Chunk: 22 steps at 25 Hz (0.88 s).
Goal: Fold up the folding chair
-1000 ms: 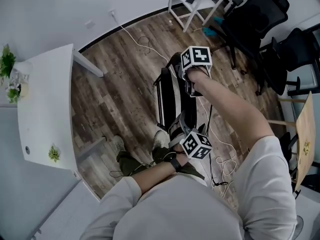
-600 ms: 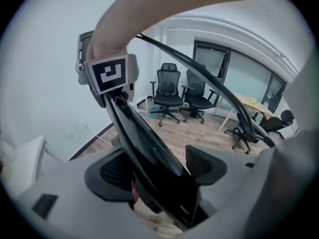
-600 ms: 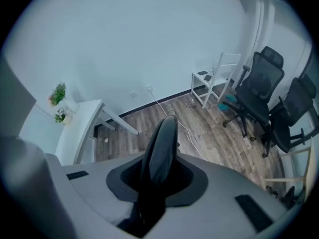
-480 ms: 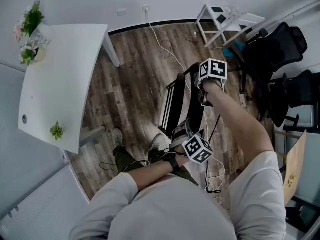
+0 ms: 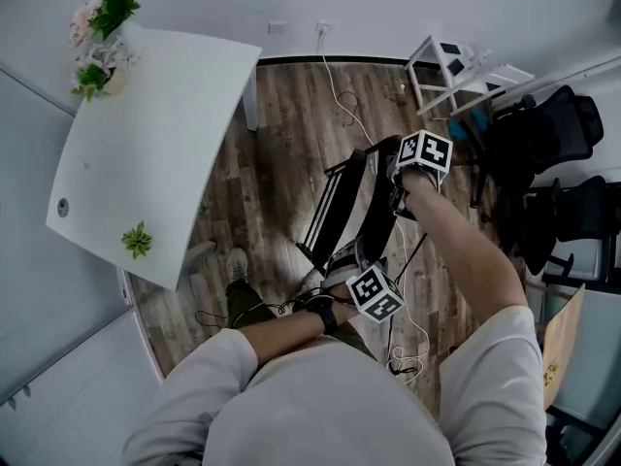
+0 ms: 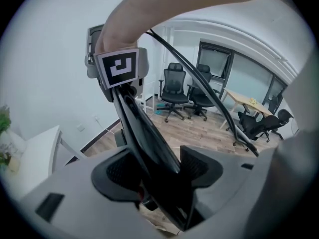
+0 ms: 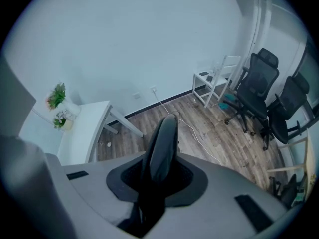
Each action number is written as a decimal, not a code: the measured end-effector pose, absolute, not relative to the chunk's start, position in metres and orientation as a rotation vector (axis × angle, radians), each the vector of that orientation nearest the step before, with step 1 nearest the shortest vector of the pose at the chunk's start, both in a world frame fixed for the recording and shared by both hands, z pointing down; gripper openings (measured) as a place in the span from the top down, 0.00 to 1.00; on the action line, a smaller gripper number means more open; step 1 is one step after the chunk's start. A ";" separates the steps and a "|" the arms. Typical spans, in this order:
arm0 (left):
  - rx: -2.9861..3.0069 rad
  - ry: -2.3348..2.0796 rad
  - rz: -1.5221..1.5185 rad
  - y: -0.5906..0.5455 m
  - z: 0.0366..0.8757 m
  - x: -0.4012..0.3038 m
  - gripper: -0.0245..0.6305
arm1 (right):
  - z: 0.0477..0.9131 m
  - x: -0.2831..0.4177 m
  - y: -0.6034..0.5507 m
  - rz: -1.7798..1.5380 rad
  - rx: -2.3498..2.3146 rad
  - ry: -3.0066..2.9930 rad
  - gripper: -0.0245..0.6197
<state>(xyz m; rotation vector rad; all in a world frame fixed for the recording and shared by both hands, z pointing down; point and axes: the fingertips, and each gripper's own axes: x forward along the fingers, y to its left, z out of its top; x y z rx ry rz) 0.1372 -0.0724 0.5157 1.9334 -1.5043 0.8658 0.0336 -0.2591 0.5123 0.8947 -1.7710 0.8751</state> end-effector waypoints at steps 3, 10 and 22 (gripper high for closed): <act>1.919 -1.534 0.869 -0.060 0.509 0.106 0.55 | 0.505 0.002 -0.245 0.896 0.883 -1.791 0.83; 1.859 -1.589 0.881 -0.036 0.500 0.027 0.56 | 0.494 -0.084 -0.217 0.909 0.824 -1.835 0.83; 1.759 -1.645 0.838 -0.002 0.499 -0.096 0.57 | 0.497 -0.218 -0.175 0.873 0.746 -1.851 0.83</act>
